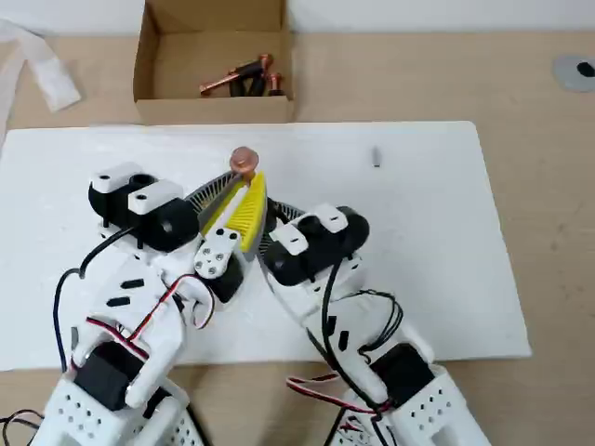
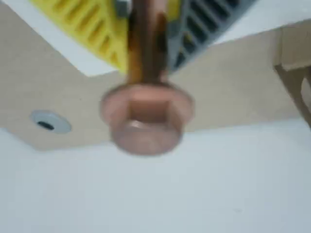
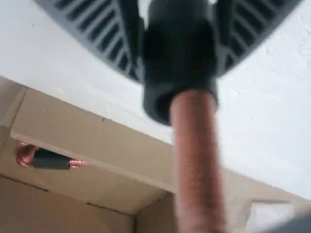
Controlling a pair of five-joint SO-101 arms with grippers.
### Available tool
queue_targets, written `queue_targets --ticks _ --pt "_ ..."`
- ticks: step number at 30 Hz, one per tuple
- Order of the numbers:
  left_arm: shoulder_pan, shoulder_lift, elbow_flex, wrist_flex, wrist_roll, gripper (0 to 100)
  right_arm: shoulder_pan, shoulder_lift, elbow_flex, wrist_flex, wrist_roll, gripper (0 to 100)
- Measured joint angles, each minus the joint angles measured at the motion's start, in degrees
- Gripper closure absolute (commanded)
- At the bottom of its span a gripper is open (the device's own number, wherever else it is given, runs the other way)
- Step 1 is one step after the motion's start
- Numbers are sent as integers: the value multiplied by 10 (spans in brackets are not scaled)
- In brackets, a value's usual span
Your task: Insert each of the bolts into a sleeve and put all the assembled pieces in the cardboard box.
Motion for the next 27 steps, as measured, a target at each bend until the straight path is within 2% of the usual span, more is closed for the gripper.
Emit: queue_targets --ticks 12,18,24,27 --pt "0 -1 33 -31 0 994 0 0 0 0 0 989" --pt "3 0 84 -77 -37 994 1 0 0 0 0 989" --pt "4 0 86 -80 -42 994 1 0 0 0 0 989" --pt "4 -2 84 -55 -42 994 -1 0 0 0 0 989"
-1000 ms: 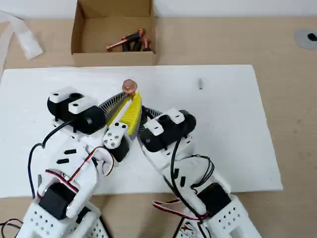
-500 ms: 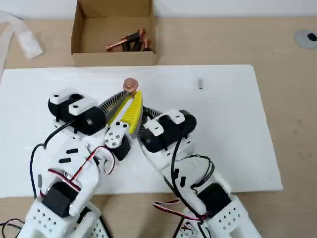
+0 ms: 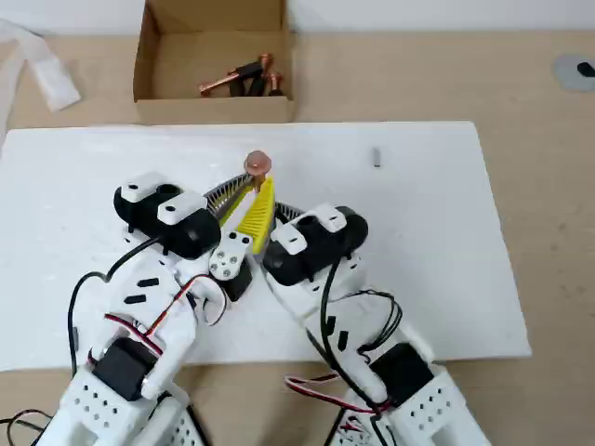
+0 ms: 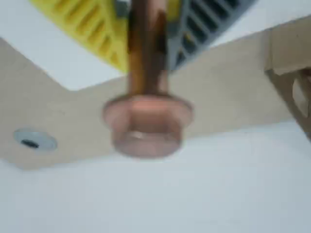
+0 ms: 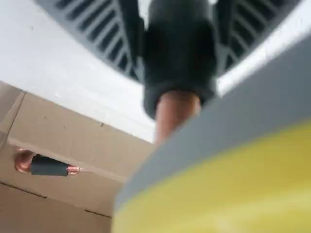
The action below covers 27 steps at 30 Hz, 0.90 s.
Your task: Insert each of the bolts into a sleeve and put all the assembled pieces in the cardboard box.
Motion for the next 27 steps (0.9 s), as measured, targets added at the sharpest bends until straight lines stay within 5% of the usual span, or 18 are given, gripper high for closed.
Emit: queue_targets --ticks 10,14,21,27 --pt "1 1 -24 84 0 989 0 0 1 0 -1 989" --pt "1 1 -24 84 4 912 0 0 1 0 -1 989" --pt "1 1 -42 127 108 853 -1 0 0 0 -1 989" --pt "-2 1 -98 210 126 846 0 0 0 0 -1 989"
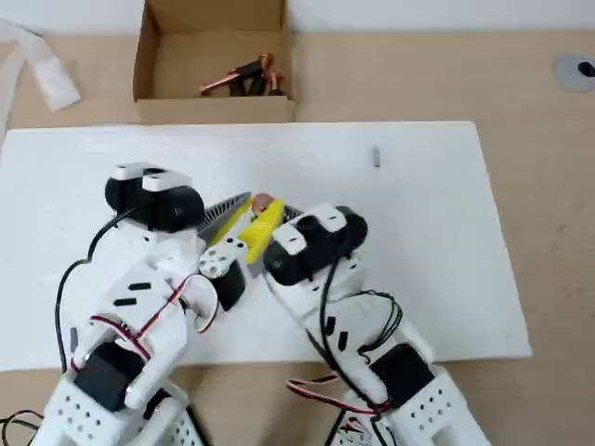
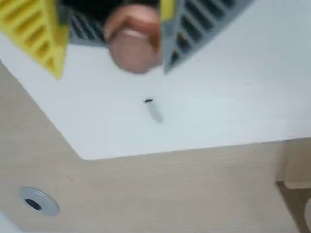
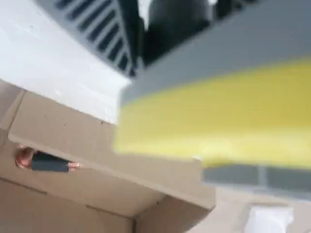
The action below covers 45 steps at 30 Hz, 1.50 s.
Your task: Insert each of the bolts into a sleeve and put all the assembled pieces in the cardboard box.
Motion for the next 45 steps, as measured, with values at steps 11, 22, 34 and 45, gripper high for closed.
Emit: queue_targets --ticks 11,22,34,45 --pt "-18 -2 -118 123 -18 996 46 68 -53 0 0 989" --pt "-185 -2 -90 127 -139 997 79 428 -363 0 -17 989" --pt "-250 -1 -33 127 -207 997 127 884 -774 0 -17 989" --pt "-250 -1 -32 127 -207 996 171 1334 -1230 0 -17 989"
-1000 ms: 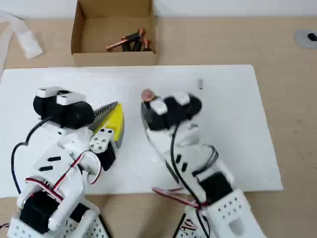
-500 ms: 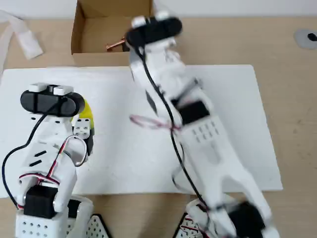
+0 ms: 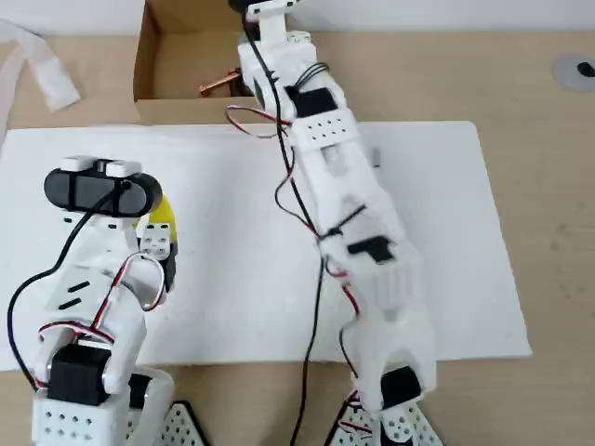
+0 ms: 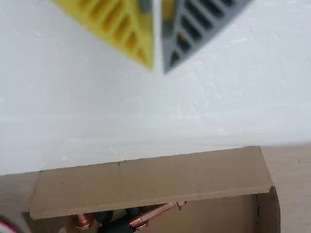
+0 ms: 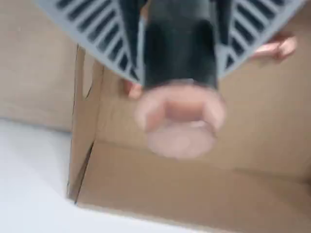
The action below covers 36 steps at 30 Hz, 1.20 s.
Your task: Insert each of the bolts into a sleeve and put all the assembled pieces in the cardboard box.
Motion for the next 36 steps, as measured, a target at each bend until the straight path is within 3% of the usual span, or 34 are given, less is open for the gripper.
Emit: queue_targets --ticks 12,18,24,27,32,36 --pt "0 1 47 0 0 992 11 442 -476 0 27 985" --pt "0 0 47 0 0 992 11 467 -488 -1 95 973" --pt "0 0 47 0 0 990 11 466 -493 21 98 762" --pt "0 0 47 2 0 990 11 466 -507 47 99 706" --pt "0 0 47 7 0 991 11 464 -519 78 100 735" --pt "0 0 47 47 0 993 11 425 -518 153 96 839"
